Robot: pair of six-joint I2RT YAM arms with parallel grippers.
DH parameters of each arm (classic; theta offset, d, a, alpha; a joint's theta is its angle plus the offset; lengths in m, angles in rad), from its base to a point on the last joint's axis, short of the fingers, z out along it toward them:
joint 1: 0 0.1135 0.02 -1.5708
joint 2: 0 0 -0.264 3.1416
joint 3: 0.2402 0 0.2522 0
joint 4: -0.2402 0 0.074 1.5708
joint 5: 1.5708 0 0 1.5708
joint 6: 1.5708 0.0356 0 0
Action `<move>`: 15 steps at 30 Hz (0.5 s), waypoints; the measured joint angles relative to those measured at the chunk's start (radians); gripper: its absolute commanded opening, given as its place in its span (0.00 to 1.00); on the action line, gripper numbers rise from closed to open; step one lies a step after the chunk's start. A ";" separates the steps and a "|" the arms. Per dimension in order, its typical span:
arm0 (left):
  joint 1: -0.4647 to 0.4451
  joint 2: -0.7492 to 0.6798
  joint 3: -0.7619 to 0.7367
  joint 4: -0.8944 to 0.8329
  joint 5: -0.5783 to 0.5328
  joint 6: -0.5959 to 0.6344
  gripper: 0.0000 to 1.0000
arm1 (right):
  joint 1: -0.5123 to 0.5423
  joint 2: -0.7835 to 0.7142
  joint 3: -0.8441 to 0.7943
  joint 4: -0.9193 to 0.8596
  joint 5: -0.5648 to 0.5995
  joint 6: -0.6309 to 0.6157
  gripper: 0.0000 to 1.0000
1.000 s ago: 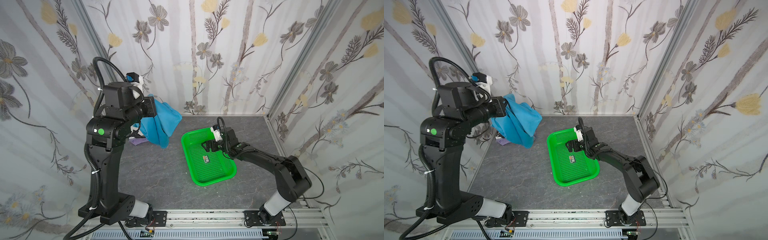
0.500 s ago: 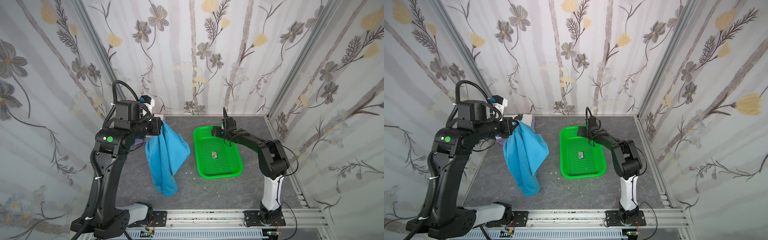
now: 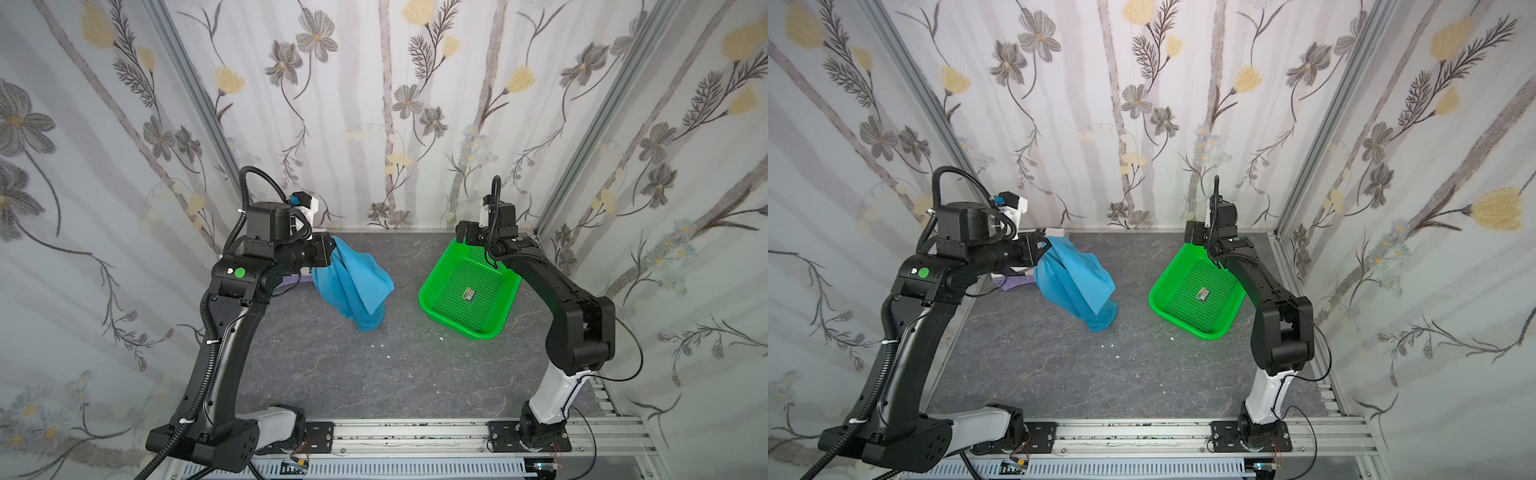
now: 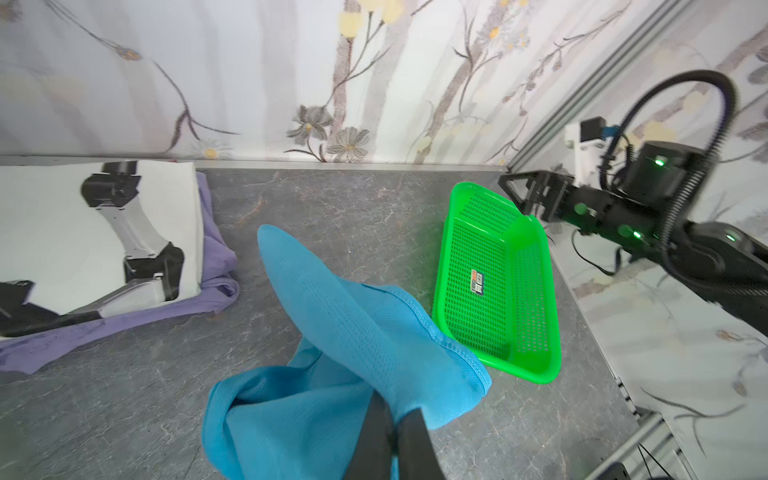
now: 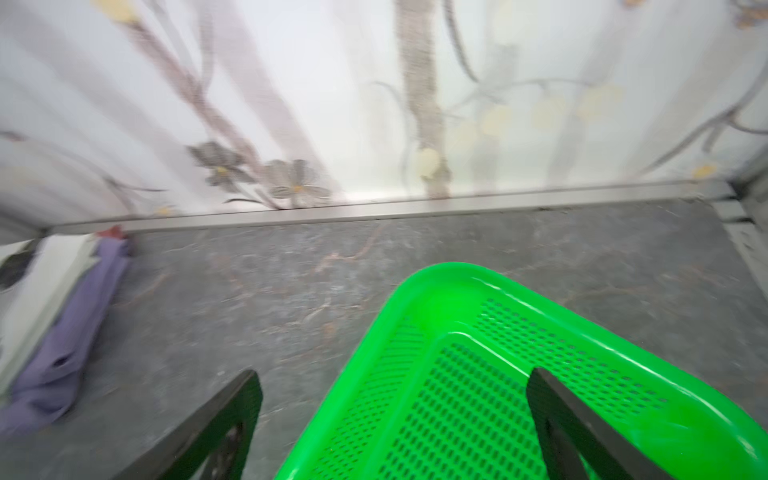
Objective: Fold and stack the t-shirts
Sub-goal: 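Slide the basket away with the right gripper while the left holds the shirt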
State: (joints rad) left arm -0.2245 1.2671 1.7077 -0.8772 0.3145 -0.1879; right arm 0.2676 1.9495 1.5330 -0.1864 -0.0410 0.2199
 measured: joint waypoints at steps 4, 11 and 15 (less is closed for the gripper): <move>0.034 0.000 -0.011 0.031 -0.123 -0.037 0.00 | 0.201 0.003 -0.032 0.002 -0.106 0.008 1.00; 0.069 -0.055 -0.063 0.088 -0.187 -0.081 0.00 | 0.448 0.140 -0.011 0.010 -0.152 0.104 1.00; 0.076 -0.071 -0.087 0.097 -0.190 -0.085 0.00 | 0.448 0.162 -0.070 -0.002 -0.097 0.163 1.00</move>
State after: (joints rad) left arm -0.1490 1.1957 1.6211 -0.7803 0.1246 -0.2729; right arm 0.7158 2.1117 1.4628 -0.1883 -0.1379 0.3824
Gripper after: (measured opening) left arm 0.054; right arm 0.998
